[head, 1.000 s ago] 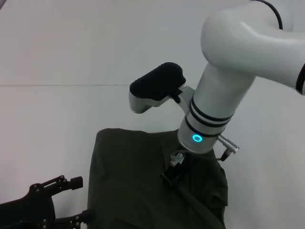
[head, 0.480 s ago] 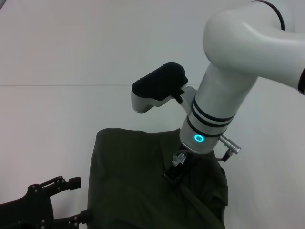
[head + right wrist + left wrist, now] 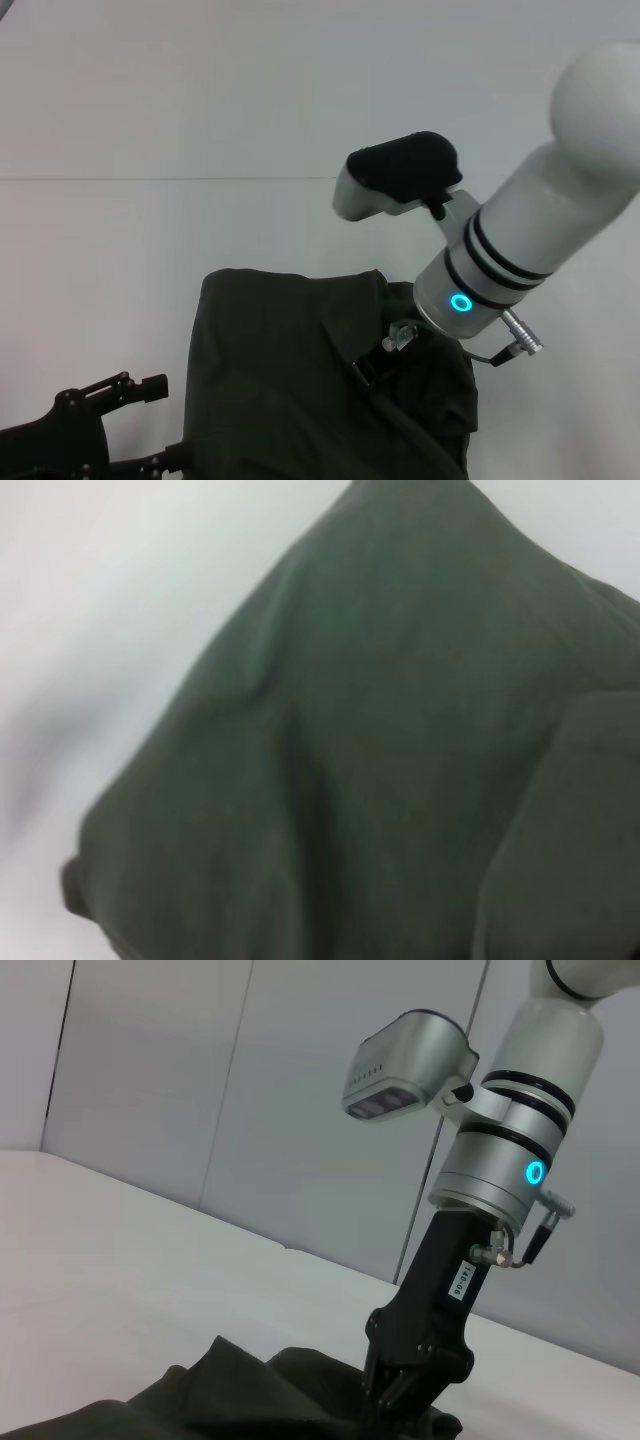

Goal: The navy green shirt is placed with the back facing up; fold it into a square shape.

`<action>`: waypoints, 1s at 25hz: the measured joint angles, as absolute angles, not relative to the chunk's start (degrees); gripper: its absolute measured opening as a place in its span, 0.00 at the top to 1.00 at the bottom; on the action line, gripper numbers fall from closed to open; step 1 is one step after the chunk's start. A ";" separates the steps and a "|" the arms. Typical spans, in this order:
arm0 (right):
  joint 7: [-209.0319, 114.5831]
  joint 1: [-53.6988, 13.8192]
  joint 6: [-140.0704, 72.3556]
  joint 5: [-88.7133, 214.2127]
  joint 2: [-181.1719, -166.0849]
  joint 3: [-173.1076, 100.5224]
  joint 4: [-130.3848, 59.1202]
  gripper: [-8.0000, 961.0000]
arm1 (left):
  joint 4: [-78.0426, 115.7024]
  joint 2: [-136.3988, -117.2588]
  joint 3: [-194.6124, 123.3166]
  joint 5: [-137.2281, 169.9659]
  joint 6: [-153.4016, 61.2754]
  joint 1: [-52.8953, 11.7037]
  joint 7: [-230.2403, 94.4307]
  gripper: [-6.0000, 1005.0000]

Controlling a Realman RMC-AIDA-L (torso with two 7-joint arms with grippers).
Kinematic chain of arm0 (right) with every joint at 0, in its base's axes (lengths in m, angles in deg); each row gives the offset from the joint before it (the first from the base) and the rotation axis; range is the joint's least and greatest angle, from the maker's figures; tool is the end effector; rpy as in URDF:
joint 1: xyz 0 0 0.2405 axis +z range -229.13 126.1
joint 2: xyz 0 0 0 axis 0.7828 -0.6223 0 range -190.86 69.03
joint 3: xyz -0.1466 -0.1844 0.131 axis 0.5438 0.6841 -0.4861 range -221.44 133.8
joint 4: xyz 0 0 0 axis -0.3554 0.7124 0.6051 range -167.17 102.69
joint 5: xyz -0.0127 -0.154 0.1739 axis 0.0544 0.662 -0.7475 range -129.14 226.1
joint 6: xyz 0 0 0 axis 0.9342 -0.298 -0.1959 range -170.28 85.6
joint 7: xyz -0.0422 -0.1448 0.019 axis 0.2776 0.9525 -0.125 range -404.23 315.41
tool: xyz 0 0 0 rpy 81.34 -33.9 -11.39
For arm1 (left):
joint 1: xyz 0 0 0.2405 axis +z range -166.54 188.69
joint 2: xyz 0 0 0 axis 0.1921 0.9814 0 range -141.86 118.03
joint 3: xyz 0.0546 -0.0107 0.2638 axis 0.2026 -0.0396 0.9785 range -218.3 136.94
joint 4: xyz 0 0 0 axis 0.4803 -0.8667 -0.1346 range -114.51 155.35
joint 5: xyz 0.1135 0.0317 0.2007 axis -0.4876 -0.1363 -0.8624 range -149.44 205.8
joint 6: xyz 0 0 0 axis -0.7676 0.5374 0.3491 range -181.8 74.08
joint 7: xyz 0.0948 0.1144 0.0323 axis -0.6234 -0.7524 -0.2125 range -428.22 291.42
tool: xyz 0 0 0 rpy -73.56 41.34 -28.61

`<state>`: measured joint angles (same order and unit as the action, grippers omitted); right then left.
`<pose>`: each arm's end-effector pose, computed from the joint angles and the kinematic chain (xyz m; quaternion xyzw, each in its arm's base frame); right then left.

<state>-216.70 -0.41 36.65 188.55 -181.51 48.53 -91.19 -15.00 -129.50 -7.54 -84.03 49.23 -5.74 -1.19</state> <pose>0.1135 0.3972 -0.1034 -0.8799 0.4264 -0.1621 0.1326 -0.3417 0.2628 0.0108 -0.9163 -0.2135 -0.3081 0.1410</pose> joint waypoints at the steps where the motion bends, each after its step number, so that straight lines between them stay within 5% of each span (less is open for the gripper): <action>1: -216.73 -1.63 36.60 187.94 -181.46 47.92 -92.14 0.96 | -15.00 -129.47 -7.54 -84.03 49.24 -5.76 -1.18 0.12; 25: -214.70 -11.58 35.49 185.21 -181.06 30.66 -91.82 0.96 | -15.00 -129.40 -8.86 -84.34 48.34 -6.16 -0.70 0.12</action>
